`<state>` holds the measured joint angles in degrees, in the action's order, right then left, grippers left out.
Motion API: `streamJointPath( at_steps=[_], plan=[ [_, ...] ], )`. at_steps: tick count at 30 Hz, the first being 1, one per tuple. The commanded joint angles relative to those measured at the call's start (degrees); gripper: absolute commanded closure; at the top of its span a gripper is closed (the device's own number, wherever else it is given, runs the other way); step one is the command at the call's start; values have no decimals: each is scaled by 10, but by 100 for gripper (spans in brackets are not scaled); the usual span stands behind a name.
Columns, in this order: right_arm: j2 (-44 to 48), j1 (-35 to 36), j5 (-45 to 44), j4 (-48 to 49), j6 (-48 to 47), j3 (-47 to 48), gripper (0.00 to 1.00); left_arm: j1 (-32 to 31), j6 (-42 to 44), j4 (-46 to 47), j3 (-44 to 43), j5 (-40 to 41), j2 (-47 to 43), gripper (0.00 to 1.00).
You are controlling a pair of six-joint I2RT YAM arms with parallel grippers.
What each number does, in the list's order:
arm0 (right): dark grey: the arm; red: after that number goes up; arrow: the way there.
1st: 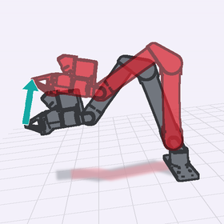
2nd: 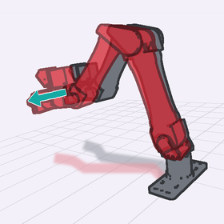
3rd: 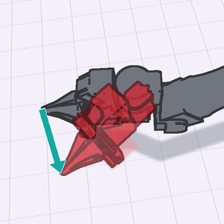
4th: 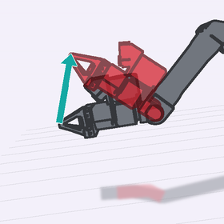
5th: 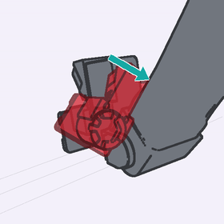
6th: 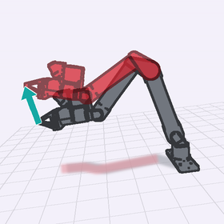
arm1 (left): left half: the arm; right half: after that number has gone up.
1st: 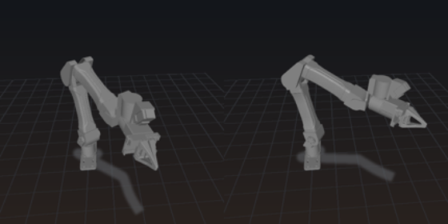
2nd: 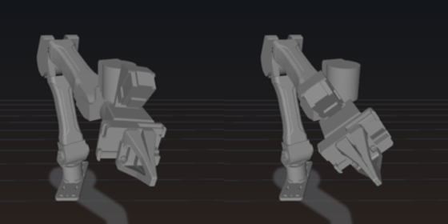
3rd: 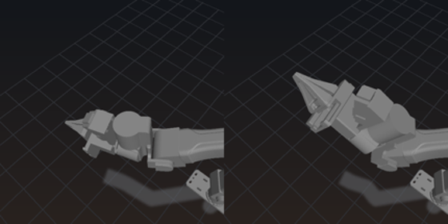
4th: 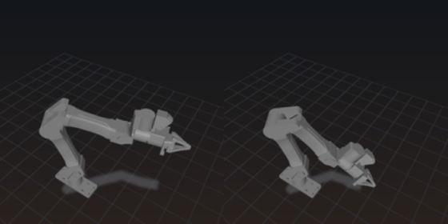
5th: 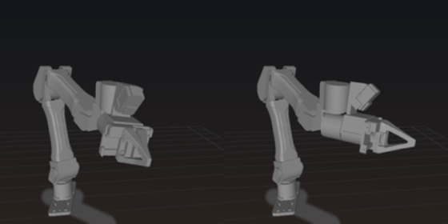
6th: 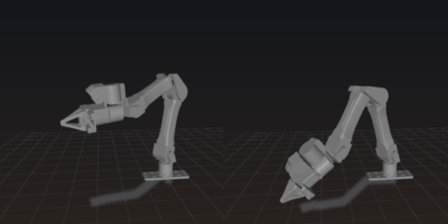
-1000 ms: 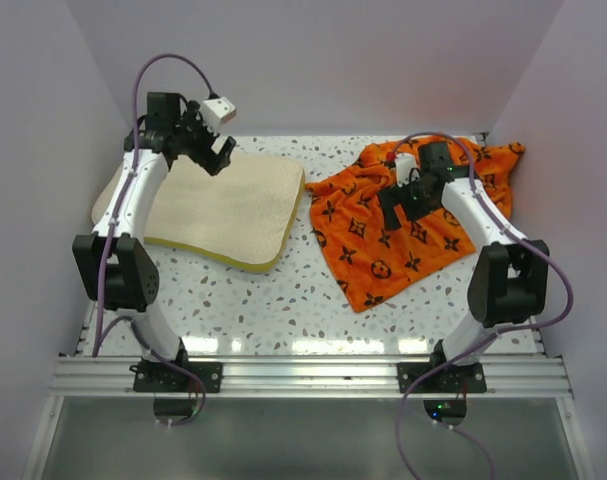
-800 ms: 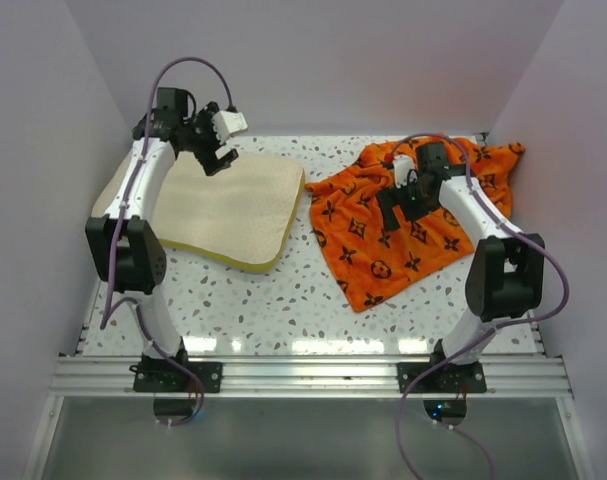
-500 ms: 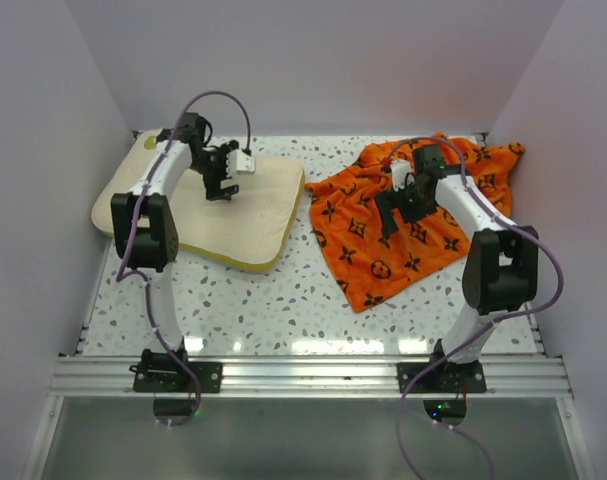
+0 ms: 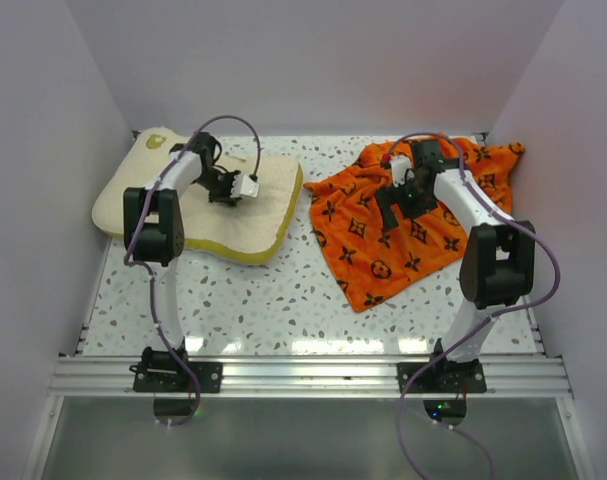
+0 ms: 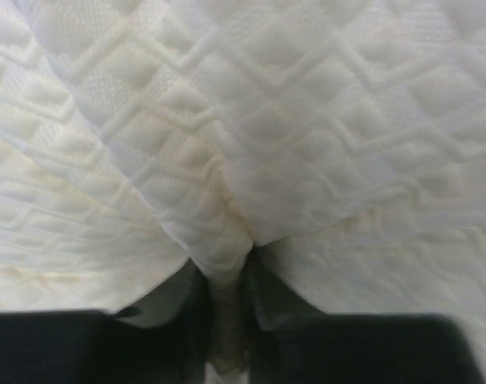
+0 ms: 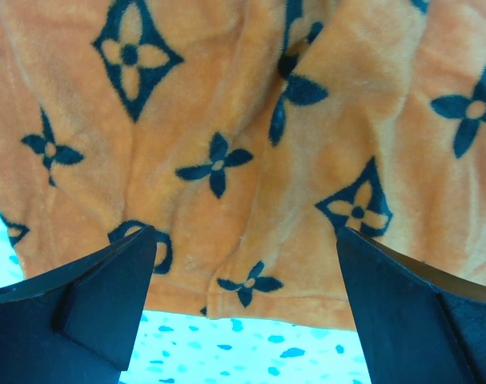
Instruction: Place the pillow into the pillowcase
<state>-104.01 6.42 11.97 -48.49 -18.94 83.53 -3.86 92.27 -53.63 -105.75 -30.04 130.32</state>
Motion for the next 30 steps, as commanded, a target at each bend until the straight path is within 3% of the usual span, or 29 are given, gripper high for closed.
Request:
streamJointPath(
  at_steps=[1,5,9,11,13,16,19,22,23,25,30],
  plan=[
    [-6,-1,-26,24,22,25,1,-5,26,-40,21,39,69,89],
    [-26,7,-53,73,62,37,8,5,10,-42,52,-17,1,100],
    [-58,33,-109,115,89,58,25,24,-32,-50,64,-86,-66,100],
    [-87,42,-143,144,106,76,39,37,-64,-60,65,-128,-94,100],
    [-110,46,-177,154,129,109,44,38,-86,-65,77,-154,-120,100],
    [-170,48,-197,145,133,165,44,54,-107,-52,114,-172,-154,100],
    [-217,50,-192,141,129,198,44,66,-132,-44,135,-189,-168,100],
    [-253,54,-169,122,114,217,69,87,-174,-29,141,-220,-168,100],
    [-256,55,-162,116,111,214,86,93,-183,-21,141,-229,-168,100],
    [-249,60,-136,107,101,191,100,105,-198,-18,141,-241,-166,100],
    [-155,71,-36,106,81,85,100,107,-198,-11,151,-233,-169,100]
  ],
)
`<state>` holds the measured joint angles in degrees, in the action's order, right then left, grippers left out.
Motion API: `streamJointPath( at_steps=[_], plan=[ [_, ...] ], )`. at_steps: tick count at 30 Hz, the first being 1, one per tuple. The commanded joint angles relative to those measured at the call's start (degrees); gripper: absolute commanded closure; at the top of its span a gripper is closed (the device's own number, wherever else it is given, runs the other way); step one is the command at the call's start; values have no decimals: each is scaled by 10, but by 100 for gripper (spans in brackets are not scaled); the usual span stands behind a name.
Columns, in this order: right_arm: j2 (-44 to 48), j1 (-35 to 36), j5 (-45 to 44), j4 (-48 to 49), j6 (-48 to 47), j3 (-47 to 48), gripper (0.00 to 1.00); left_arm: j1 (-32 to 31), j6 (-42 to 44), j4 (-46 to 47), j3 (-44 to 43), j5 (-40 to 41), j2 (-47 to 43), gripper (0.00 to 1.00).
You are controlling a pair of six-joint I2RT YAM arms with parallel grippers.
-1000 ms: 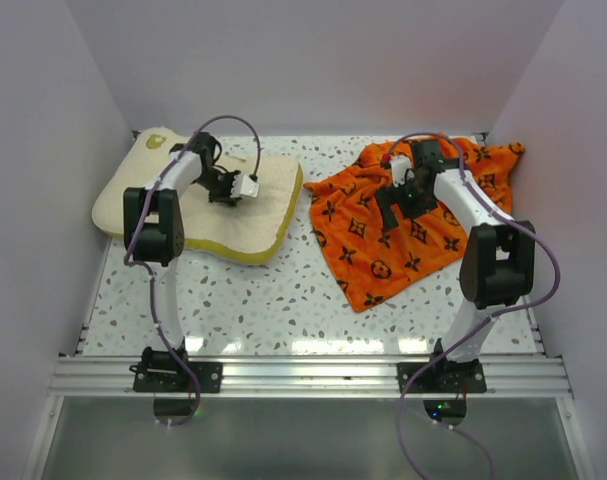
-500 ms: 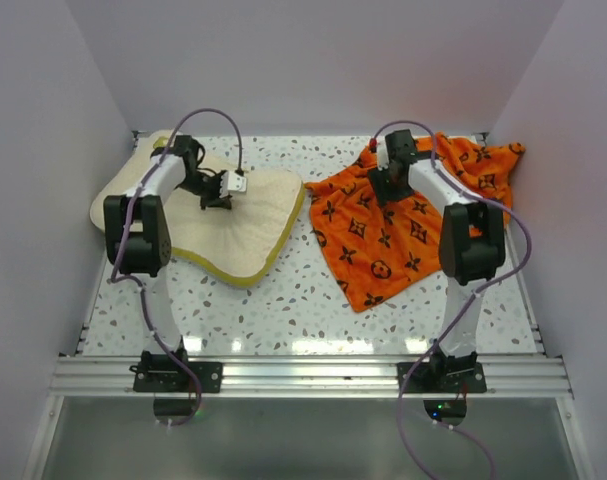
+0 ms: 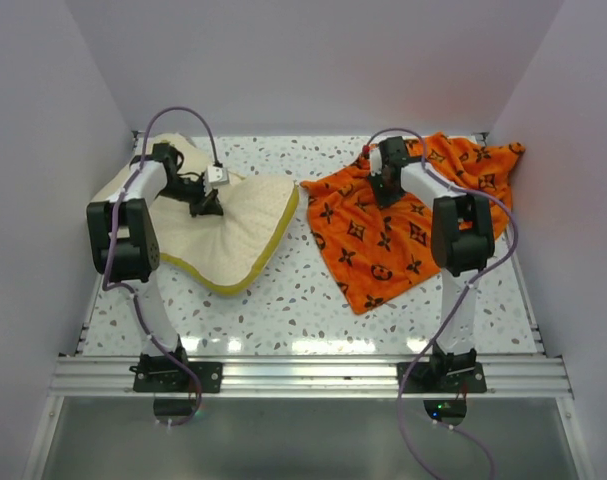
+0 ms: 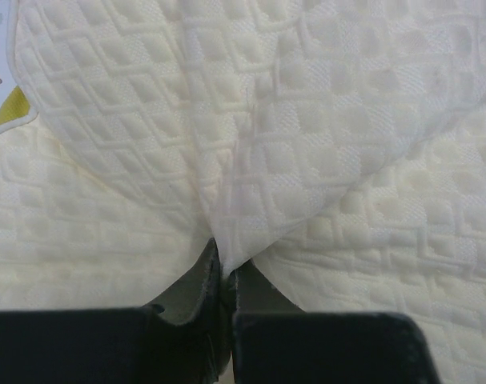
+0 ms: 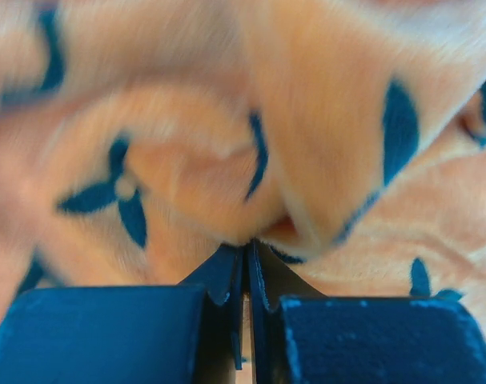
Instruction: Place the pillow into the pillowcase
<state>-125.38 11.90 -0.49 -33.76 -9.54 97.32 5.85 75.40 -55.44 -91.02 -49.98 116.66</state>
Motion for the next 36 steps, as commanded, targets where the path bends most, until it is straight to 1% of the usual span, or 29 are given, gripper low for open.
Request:
streamJointPath(
  at_steps=[1,4,6,8,9,10,14,16,17,19,20,24,29,30,31,34,36],
  plan=[
    [93,18,104,-45,-16,-83,100,11,-29,6,4,-35,-32,100],
    [154,18,146,-69,-35,-125,100,9,-27,6,8,-37,-32,100],
    [166,18,156,-88,-57,-135,100,10,-27,9,11,-34,-31,100],
    [164,18,141,-111,-65,-137,98,10,-27,15,15,-29,-30,100],
    [159,18,129,-114,-65,-136,90,10,-27,15,15,-28,-31,100],
    [155,17,103,-113,-64,-129,79,9,-27,15,15,-28,-30,100],
    [139,11,69,-99,-26,-94,49,8,-29,15,18,-28,-34,100],
    [120,11,59,-100,-13,-61,48,9,-31,17,23,-25,-38,100],
    [113,12,52,-101,-2,-49,50,9,-30,18,24,-25,-38,100],
    [92,12,45,-99,4,-25,59,9,-36,22,26,-26,-39,100],
    [87,11,41,-99,6,-18,70,9,-37,23,24,-26,-38,100],
    [76,6,28,-117,-1,4,100,9,-44,29,23,-28,-42,100],
    [116,-8,70,-128,-24,-10,100,9,-45,29,22,-30,-43,100],
    [121,-7,81,-139,-28,-15,94,9,-44,28,22,-30,-43,100],
    [124,-7,88,-147,-31,-17,85,9,-43,27,20,-30,-42,100],
    [124,-7,99,-182,-54,-21,45,9,-44,27,19,-31,-42,100],
    [124,-7,95,-180,-63,-33,44,7,-44,28,18,-33,-42,100]
  ],
)
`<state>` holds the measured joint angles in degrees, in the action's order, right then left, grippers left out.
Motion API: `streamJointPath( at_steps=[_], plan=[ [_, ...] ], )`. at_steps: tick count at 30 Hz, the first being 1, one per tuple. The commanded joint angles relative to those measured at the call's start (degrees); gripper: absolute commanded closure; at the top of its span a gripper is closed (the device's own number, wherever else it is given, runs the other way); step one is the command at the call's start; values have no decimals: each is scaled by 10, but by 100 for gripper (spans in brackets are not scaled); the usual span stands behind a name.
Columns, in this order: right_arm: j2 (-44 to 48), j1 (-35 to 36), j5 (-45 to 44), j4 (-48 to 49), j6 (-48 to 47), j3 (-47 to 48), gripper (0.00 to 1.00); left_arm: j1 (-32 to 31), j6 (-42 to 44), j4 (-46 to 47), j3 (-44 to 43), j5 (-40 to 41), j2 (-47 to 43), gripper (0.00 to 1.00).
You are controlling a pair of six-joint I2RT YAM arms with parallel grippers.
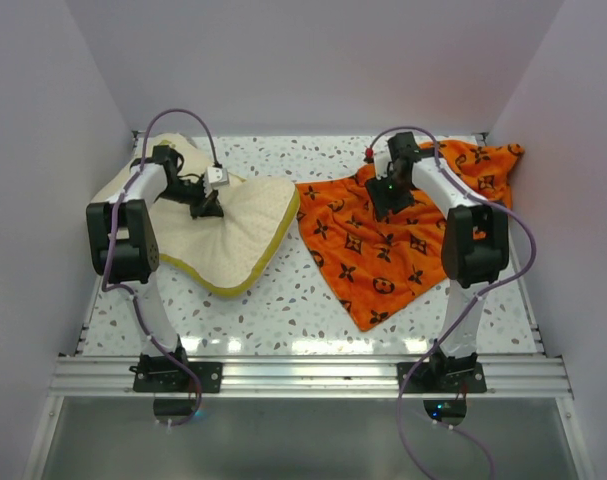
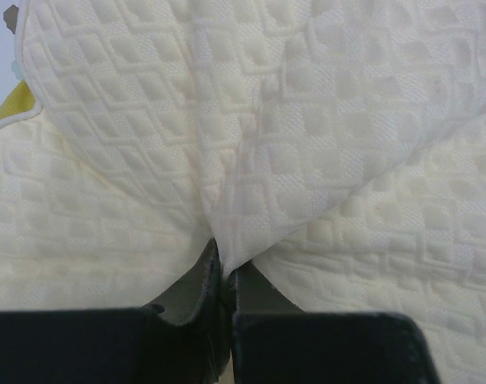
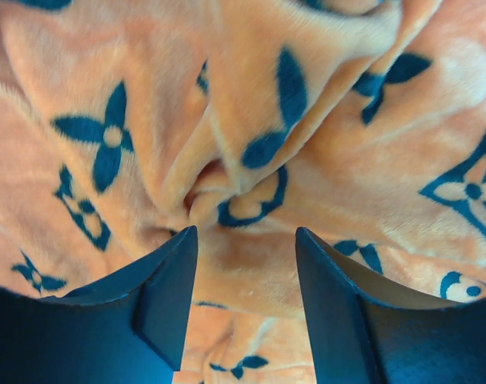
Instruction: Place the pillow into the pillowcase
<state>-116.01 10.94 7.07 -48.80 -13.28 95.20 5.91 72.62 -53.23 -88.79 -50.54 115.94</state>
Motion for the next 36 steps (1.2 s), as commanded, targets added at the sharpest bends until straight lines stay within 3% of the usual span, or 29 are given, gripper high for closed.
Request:
streamJointPath(
  at_steps=[1,4,7,10,11,18,28,36],
  plan=[
    [26,3,18,-30,-34,-12,44,8,-19,7,-6,-27,-34,100],
    [-3,5,20,-38,-51,-5,46,7,-21,6,-10,-29,-32,100],
    [-33,6,15,-52,-71,2,54,4,-21,3,-14,-28,-34,100],
    [-23,0,15,-46,-68,-7,92,2,-15,-9,-29,-30,-34,100],
    [-14,-4,15,-41,-63,-10,100,1,-14,-18,-39,-32,-34,100],
    [91,-36,35,-10,-28,-7,100,-48,2,-68,-94,-34,-48,100],
    [176,-72,41,40,12,-47,100,-196,-14,-105,-160,-45,-33,100],
    [245,-101,48,87,57,-84,100,-317,9,-97,-91,-40,-37,100]
  ],
)
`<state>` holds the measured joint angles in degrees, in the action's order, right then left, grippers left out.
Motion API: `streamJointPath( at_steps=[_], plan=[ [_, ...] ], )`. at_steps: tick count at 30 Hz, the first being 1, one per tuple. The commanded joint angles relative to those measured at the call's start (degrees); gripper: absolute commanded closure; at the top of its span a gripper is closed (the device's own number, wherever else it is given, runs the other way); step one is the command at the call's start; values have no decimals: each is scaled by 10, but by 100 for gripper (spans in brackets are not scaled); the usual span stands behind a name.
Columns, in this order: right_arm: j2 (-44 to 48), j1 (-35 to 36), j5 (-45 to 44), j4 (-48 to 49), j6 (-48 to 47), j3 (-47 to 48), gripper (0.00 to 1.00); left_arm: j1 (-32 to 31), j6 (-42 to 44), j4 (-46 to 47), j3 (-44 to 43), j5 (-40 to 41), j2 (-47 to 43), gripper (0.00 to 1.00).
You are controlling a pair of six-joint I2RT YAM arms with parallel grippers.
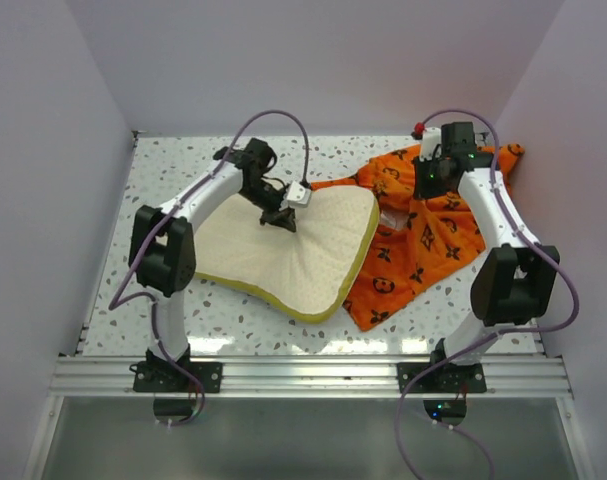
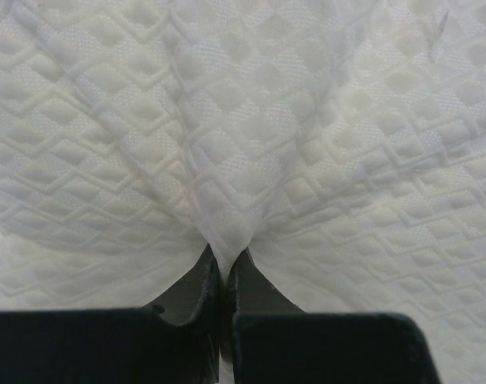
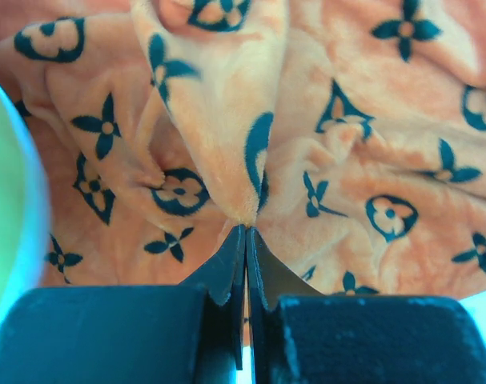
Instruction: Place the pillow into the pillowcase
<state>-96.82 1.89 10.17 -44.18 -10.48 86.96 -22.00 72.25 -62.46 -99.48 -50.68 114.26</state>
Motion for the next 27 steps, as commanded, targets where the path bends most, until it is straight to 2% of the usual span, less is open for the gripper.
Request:
streamJointPath(
  at_steps=[1,5,8,15,21,23,24,26,27],
  plan=[
    [58,-13,18,47,31,-7,100,-48,11,-2,20,-39,-16,100],
    [78,-14,27,54,44,-16,100,-89,-10,7,6,-43,13,100],
    [98,-16,46,62,50,-27,100,-116,-57,36,-31,-28,45,100],
    [120,-15,80,39,33,-42,100,-125,-248,102,-197,0,140,100],
    [125,-16,111,39,8,-78,100,-125,-284,124,-279,49,191,100],
    [125,-15,115,55,12,-95,100,-130,-279,117,-286,53,199,100],
    [122,-16,119,55,11,-97,100,-129,-304,126,-275,55,199,100],
    [120,-15,132,45,6,-95,100,-123,-325,175,-258,57,193,100],
    [121,-15,135,46,2,-95,100,-131,-283,168,-266,62,199,100]
  ],
)
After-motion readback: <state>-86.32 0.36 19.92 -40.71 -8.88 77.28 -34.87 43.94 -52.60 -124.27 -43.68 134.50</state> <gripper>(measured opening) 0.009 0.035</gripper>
